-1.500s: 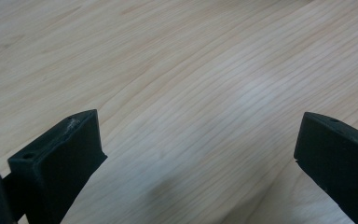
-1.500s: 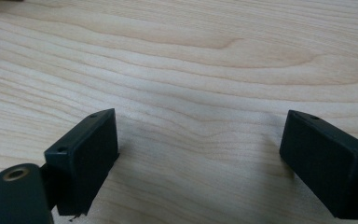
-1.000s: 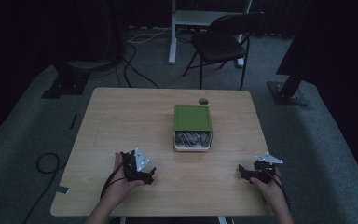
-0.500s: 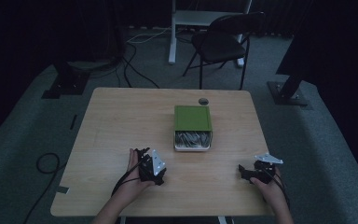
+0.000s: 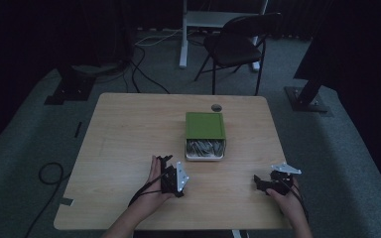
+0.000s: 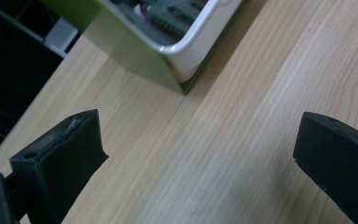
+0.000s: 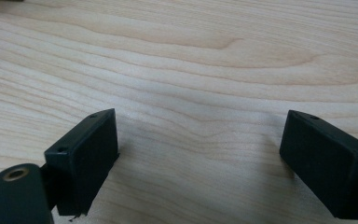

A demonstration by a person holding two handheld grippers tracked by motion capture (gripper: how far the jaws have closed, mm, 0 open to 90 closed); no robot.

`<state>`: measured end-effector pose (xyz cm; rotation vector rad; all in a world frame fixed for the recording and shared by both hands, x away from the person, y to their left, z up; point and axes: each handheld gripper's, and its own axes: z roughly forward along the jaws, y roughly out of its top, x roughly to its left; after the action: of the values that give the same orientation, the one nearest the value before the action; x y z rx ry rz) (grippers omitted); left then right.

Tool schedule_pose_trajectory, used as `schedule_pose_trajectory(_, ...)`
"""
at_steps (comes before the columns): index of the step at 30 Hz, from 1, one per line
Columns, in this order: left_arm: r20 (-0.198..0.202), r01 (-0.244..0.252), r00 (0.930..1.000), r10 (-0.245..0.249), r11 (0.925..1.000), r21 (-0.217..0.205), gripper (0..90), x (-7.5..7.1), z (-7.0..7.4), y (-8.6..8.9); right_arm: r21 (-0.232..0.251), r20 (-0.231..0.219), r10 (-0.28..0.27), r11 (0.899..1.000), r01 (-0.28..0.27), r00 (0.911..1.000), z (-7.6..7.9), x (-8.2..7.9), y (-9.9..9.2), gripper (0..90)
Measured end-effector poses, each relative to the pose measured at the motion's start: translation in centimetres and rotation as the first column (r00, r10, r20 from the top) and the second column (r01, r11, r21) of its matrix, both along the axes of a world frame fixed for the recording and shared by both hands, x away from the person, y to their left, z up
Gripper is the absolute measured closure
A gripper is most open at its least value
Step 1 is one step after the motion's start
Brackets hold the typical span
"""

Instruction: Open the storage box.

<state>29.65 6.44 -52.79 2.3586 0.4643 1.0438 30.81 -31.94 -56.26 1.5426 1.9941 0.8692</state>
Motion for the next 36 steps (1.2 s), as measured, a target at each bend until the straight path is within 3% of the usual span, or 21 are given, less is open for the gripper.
schedule_pose_trajectory(2, 0.009, 0.015, 0.9998, -0.015, 0.9996, 0.024, 2.2, -0.3, -0.1, -0.5, 0.0, 0.0, 0.0, 1.0, 0.0, 1.0, 0.0, 0.0, 0.0, 11.0)
schedule_pose_trajectory(7, 0.024, 0.039, 0.9989, -0.039, 0.9989, 0.026, 5.4, -0.6, 0.0, -1.4, 0.0, 0.0, 0.0, 1.0, 0.0, 1.0, 0.0, 0.0, 0.0, 11.0)
schedule_pose_trajectory(12, 0.055, 0.063, 0.9962, -0.068, 0.994, 0.09, 5.4, -0.6, -0.3, -2.3, 0.0, 0.0, 0.0, 1.0, 0.0, 1.0, 0.0, 0.0, 0.0, 11.0)
schedule_pose_trajectory(15, 0.049, 0.073, 0.9958, -0.078, 0.9935, 0.087, 5.5, -0.6, -0.4, -2.7, 0.0, 0.0, 0.0, 1.0, 0.0, 1.0, 0.0, 0.0, 0.0, 11.1)
schedule_pose_trajectory(25, 0.107, 0.118, 0.9855, -0.132, 0.9853, 0.123, 7.1, 0.1, -0.4, -4.2, 0.0, 0.0, 0.0, 1.0, 0.0, 1.0, 0.0, 0.0, 0.0, 11.1)
schedule_pose_trajectory(27, 0.115, 0.114, 0.985, -0.129, 0.985, 0.13, 15.7, 0.3, -0.4, -4.4, 0.0, 0.001, 0.0, 1.0, 0.0, 1.0, 0.0, 0.0, 0.0, 11.1)
schedule_pose_trajectory(36, 0.169, 0.098, 0.9764, -0.135, 0.9731, 0.209, 22.8, 1.3, -1.1, -5.1, 0.0, 0.0, 0.0, 1.0, 0.0, 1.0, 0.0, 0.0, 0.0, 11.0)
